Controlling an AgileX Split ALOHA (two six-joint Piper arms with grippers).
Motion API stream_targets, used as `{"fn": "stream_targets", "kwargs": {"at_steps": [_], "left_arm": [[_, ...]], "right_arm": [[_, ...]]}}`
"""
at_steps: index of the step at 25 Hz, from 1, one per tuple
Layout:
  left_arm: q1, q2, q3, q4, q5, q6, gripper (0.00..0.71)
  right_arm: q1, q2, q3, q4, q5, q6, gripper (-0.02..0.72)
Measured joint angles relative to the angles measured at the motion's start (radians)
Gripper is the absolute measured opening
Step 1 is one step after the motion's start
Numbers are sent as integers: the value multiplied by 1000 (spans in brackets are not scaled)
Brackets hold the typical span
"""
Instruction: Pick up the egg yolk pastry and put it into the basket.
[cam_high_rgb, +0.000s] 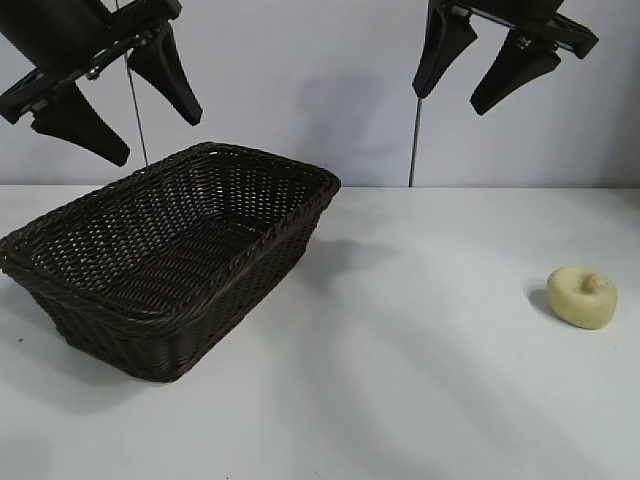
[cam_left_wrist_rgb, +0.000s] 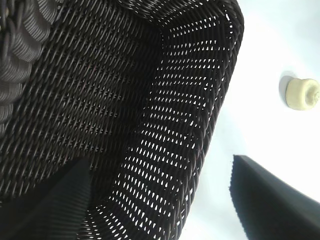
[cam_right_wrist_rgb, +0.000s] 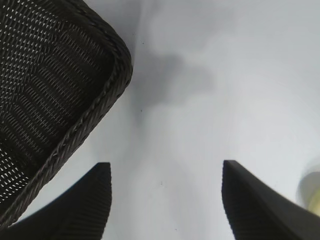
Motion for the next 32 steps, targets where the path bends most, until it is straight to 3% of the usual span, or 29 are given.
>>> {"fn": "stream_targets", "kwargs": {"at_steps": [13, 22, 32], "left_arm": [[0, 0, 0, 0, -1, 0, 561], [0, 0, 0, -3, -61, 0, 561], [0, -32, 1, -1, -8, -110, 561]], "right_arm": [[0, 0, 0, 0, 0, 0, 465], [0, 0, 0, 0, -1, 0, 465], [0, 0, 0, 0, -15, 0, 465]]}}
